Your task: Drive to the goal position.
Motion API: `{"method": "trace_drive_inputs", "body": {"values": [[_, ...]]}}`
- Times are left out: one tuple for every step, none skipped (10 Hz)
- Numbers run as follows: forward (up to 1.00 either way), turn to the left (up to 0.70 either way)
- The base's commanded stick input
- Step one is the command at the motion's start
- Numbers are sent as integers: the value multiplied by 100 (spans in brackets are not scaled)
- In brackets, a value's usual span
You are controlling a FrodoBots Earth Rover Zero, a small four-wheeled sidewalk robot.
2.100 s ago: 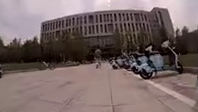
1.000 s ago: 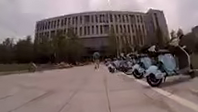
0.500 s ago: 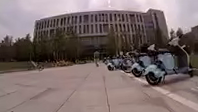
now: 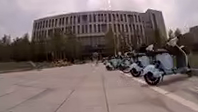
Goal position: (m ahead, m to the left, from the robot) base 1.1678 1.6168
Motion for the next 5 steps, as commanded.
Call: {"method": "trace_drive_inputs", "body": {"values": [[100,0],[100,0],[100,0],[100,0],[100,0]]}}
